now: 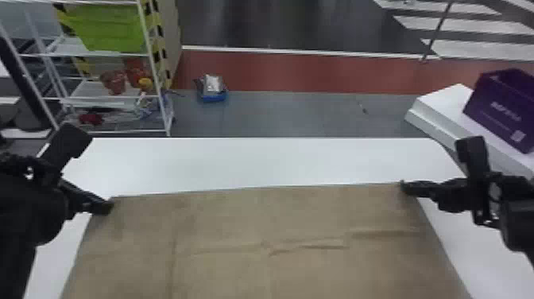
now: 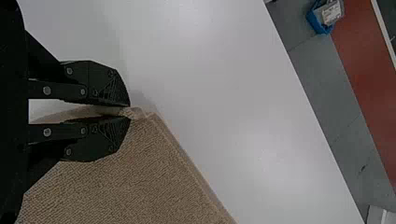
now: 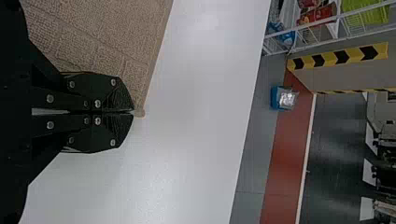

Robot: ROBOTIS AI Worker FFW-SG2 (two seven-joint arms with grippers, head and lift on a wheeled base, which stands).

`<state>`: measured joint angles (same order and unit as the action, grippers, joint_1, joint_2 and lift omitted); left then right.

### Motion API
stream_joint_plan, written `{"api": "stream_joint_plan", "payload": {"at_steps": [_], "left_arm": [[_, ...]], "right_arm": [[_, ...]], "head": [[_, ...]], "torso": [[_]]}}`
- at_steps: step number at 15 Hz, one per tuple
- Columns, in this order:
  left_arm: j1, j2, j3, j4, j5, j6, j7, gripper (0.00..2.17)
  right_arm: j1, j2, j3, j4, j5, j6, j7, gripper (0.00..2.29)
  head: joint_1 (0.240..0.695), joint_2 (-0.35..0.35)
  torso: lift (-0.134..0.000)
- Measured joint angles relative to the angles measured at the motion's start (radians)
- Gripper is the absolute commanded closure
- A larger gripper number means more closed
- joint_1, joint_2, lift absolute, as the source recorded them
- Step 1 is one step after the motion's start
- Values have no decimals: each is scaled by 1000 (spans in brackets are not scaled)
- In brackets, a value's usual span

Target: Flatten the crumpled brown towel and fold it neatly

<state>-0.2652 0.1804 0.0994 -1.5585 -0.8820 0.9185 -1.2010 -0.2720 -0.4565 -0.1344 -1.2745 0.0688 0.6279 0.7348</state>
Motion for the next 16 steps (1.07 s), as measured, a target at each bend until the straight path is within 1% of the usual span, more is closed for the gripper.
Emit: {"api": "stream_joint_plan", "payload": {"at_steps": [3,5,8,10,11,13,14,16], "left_arm": [[4,1,4,-1,0,-16,-2,994],[13,1,16,-15,0,-23,-3,994],[48,1,68,-72,21,-60,-9,998],[83,0,129,-119,69,-114,-17,998],[107,-1,169,-145,104,-153,-19,998],[164,-7,247,-197,172,-231,-18,994],[190,-12,279,-221,204,-263,-17,994],[249,-22,348,-275,289,-329,-15,994]], "right_arm": [[15,-4,-12,-11,-4,-25,6,1119],[36,-5,-35,-35,-23,-50,38,1119],[110,-8,-69,-145,-39,-69,112,1119],[167,-17,-89,-221,-40,-78,172,1119],[198,-21,-107,-254,-40,-104,219,1119],[260,-28,-134,-313,-40,-169,291,1119],[288,-32,-143,-340,-41,-189,322,1119],[356,-38,-178,-411,-44,-248,375,1119]], "head": [[695,-88],[695,-84],[695,-56],[695,-41],[695,-24],[695,-5],[695,5],[695,26]], "torso": [[-124],[-124],[-124],[-124],[-124],[-124],[-124],[-124]]}}
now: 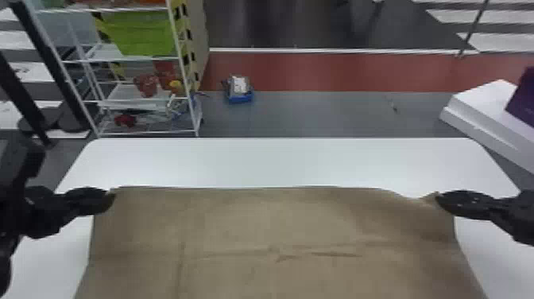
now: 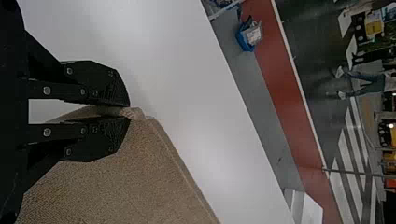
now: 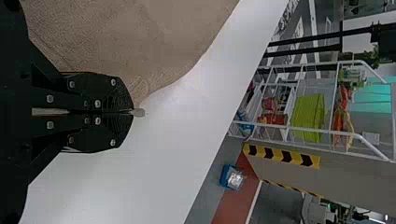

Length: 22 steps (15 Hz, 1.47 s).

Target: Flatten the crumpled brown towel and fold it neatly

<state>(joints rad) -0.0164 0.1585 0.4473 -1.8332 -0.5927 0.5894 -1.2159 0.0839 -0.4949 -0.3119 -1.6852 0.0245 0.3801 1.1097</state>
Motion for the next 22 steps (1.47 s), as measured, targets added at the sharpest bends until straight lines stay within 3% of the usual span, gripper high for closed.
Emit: {"api": "stream_joint_plan", "payload": {"at_steps": [5,10,14,19,22], "left_arm": [[102,-34,155,-49,147,-274,-12,994],[181,-45,243,-25,224,-517,-33,994],[247,-48,321,12,285,-778,-44,991],[291,-48,388,60,338,-1053,-102,988],[334,-49,416,96,356,-1369,-122,981]], "right_arm": [[145,-22,-83,-123,-26,-140,115,1119],[248,-66,-95,-134,12,-296,208,1119],[271,-95,-106,-116,25,-325,222,1119],[249,-100,-128,-97,17,-326,231,1119],[264,-101,-143,-99,7,-335,250,1119]], "head": [[695,65],[695,86],[695,88],[695,65],[695,38]], "torso": [[-124],[-124],[-124],[-124],[-124]]}}
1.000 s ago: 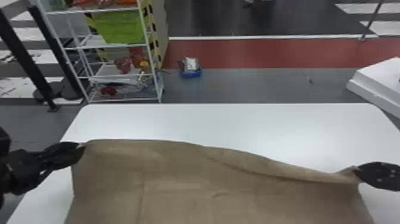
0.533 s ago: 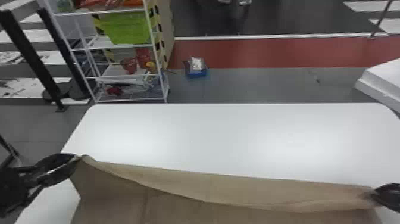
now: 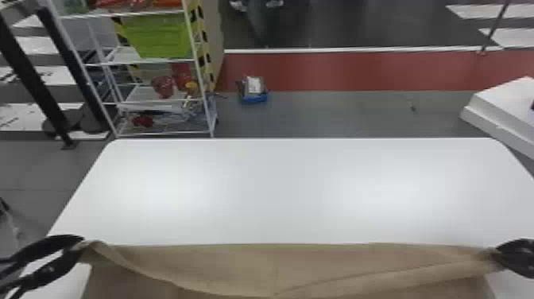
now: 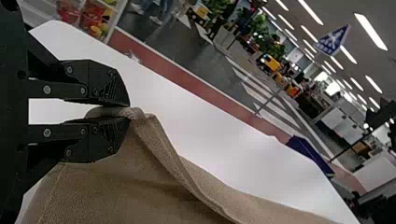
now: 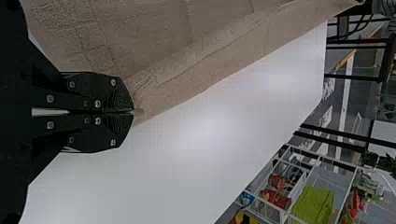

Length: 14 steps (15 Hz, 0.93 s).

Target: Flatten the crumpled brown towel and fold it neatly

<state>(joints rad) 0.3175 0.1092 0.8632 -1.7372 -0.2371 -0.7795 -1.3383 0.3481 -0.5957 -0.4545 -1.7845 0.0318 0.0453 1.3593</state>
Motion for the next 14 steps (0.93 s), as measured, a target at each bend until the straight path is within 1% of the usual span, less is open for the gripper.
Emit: {"api": "stream_joint_plan", "payload": {"at_steps": [4,8,10,14], "left_arm": [[55,-4,1,33,-18,-352,3,981],[78,-6,6,65,-77,-675,2,981],[80,0,14,77,-89,-738,1,981],[66,17,30,88,-93,-749,-13,981]], "right_arm": [[16,-2,26,-1,33,-7,3,1119],[10,-2,40,2,48,-7,3,1119],[1,-3,34,7,48,-5,3,1119],[-29,-16,14,43,36,2,3,1119]], "head": [[695,-16],[695,-66],[695,-85],[695,-99]], "torso": [[-124],[-124],[-124],[-124]]}}
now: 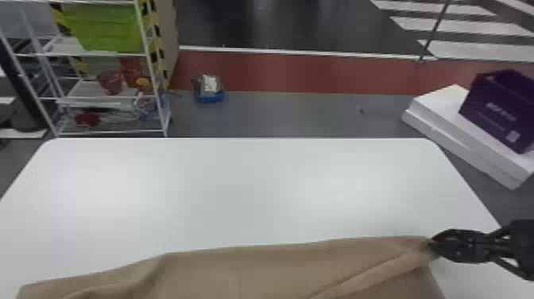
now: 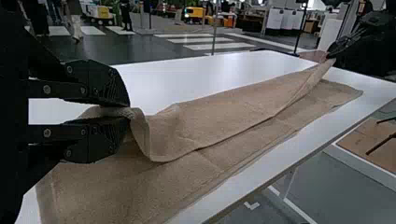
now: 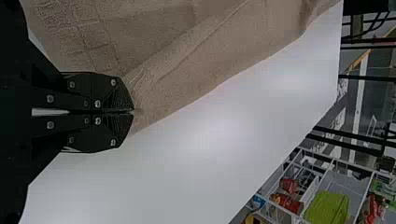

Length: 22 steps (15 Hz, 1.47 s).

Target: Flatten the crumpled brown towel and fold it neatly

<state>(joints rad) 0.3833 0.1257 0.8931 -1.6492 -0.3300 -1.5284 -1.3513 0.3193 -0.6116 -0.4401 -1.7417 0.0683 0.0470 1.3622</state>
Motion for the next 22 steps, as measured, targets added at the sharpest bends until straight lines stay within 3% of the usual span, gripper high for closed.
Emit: {"api": "stream_joint_plan", "payload": {"at_steps": [10,14,22], "left_arm": [[2,6,66,8,0,-3,-8,981],[17,6,70,9,-7,-12,-13,981],[25,17,68,27,-81,-40,-14,981]], "right_arm": [[23,-7,-54,-1,-40,-9,0,1119],[65,-12,-58,10,-21,-54,0,1119],[68,-24,-37,67,32,-88,0,1119]], "head": [[695,-80],[695,-89],[695,-117]], "torso": [[-124],[-124],[-124]]}}
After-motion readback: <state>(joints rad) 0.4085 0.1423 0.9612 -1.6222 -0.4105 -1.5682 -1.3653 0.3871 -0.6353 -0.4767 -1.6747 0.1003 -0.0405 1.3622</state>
